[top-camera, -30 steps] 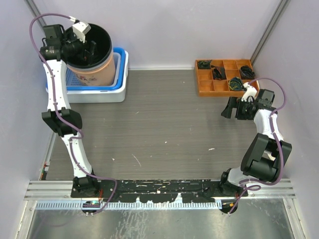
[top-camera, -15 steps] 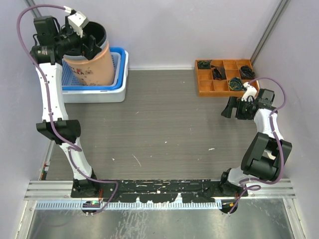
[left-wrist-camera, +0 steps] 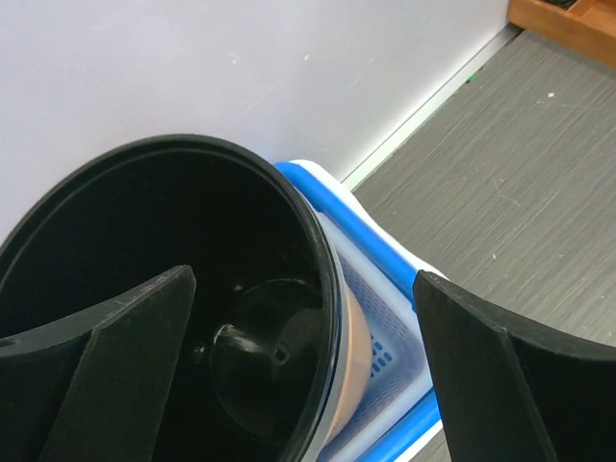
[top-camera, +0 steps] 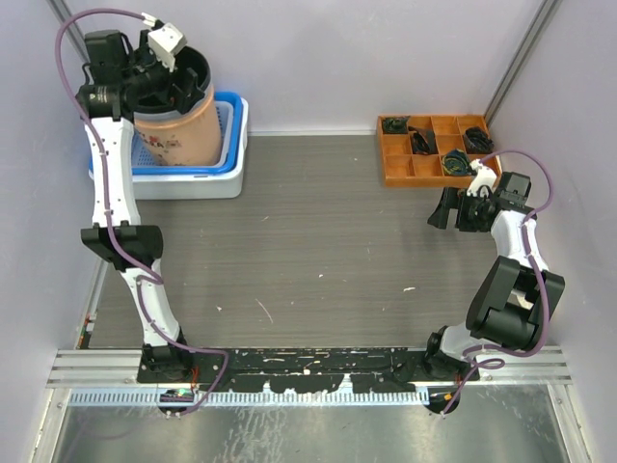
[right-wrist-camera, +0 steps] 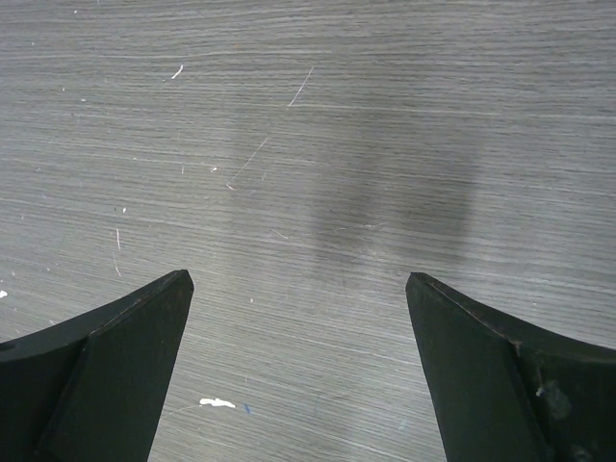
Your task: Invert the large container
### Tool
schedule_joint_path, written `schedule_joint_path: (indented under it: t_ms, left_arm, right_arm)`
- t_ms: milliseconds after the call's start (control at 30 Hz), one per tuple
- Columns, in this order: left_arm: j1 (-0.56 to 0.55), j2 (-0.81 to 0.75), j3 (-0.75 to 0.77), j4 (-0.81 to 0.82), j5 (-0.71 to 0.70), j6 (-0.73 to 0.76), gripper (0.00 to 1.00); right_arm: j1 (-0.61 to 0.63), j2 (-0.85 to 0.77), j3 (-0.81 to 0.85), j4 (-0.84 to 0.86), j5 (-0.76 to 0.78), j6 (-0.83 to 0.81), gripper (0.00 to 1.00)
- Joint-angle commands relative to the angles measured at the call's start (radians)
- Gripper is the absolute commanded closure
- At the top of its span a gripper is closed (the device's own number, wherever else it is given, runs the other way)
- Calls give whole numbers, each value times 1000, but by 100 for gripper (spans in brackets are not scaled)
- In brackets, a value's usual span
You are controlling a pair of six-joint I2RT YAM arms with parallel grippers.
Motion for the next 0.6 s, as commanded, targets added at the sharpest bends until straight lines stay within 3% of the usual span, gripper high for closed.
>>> schedule_joint_path:
  t_ms: [0,167,300,567]
  left_arm:
    - [2,18,45,37,-48,24,1]
    - [2,38,27,39,-85,47,1]
    - [2,54,27,33,-99,60,11]
    - [2,80,28,36,-116,64,22]
  right_arm:
    - [-3,-11,39,9,-13,-17,0]
    - [-3,-11,42,8,-12,-15,0]
    - [-3,-13,48,3,-29,-6,0]
    - [-4,-18,51,0,-29,-8,0]
